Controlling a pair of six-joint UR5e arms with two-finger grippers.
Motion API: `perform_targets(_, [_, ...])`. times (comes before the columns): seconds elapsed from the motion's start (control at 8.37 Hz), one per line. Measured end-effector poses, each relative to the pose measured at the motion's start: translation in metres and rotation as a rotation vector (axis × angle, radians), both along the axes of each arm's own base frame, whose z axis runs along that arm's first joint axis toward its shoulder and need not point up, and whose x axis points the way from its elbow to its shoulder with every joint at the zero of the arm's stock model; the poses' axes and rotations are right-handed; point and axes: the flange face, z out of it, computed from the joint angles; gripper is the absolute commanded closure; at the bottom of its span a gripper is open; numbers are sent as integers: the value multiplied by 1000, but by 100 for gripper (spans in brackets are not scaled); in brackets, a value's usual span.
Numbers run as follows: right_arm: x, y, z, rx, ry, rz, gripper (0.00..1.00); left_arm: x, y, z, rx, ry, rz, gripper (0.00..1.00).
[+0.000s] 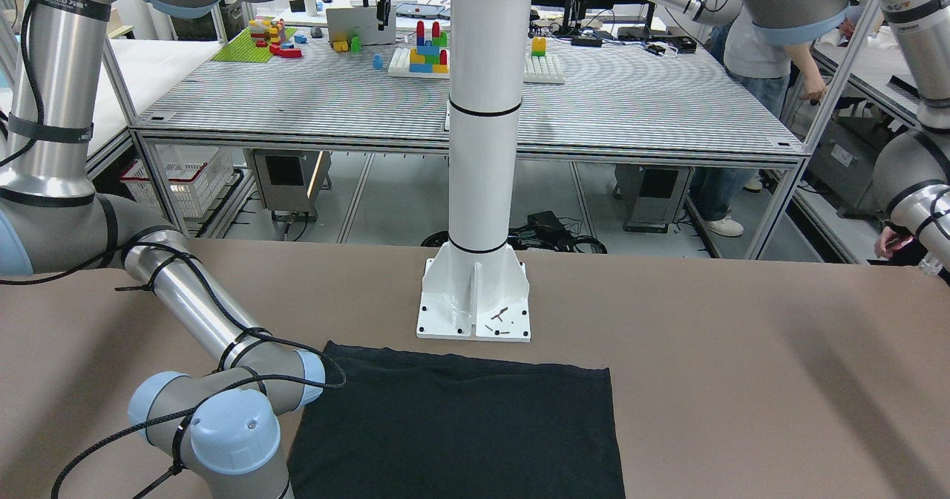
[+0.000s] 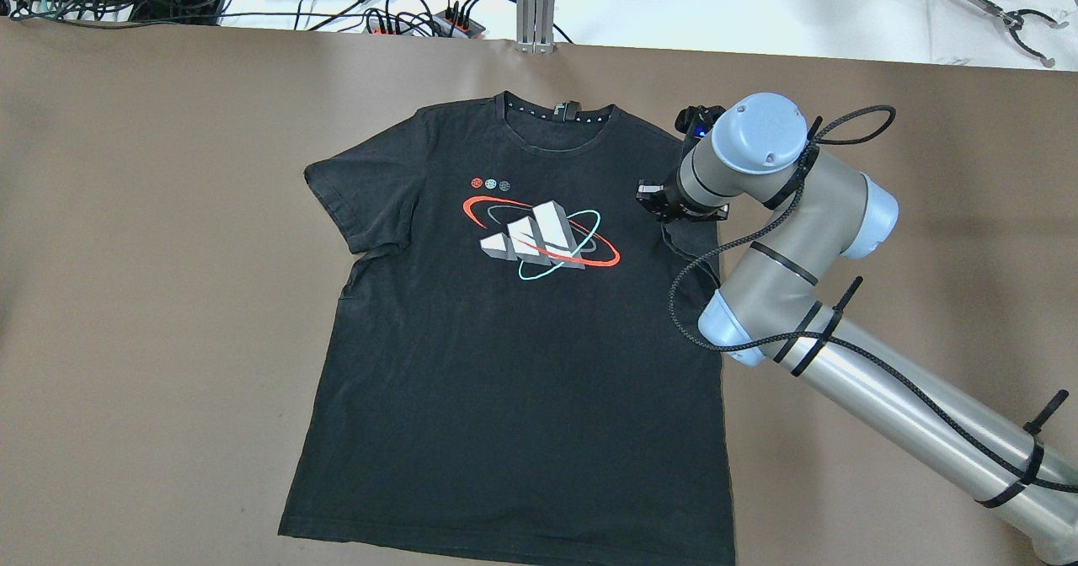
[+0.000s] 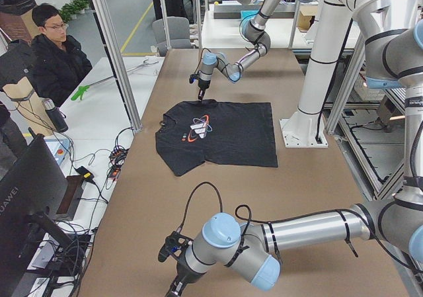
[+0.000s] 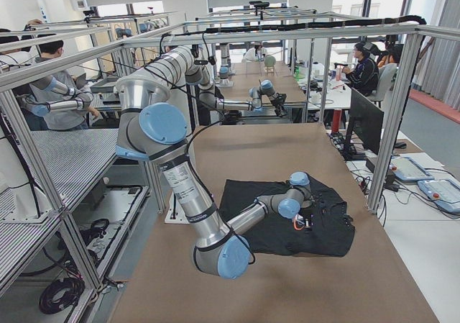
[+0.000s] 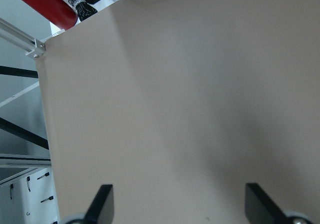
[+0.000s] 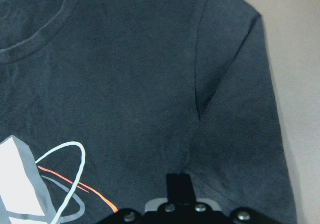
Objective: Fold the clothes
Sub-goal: 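Move the right gripper toward the shirt's sleeve nearest it, then bring the left gripper to the opposite sleeve while the right gripper holds position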
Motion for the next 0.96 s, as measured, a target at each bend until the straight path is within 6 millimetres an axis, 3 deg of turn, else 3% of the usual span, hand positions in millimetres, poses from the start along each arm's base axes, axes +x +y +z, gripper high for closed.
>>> perform_targets(0.12, [-6,3,-2,6,2,3,5,4,-4,-6,9,11,14,9])
perform_targets(0.24, [-12,7,-5,11,2,11,5,23,-17,-20,22,40,49,7])
perform_targets(0.48, [-12,19,-15,17,-19,27,5,83,-58,-74,-4,196,62,12])
perform_targets(0.72, [-4,41,-10,23,-32,22,5,175,-98,-147,-74,370,84,27])
perform_targets(0.84, [4,52,-4,25,-35,19,5,234,-114,-182,-116,429,110,35])
perform_targets(0.96, [15,63,0,30,-40,18,5,290,-125,-210,-158,469,134,37])
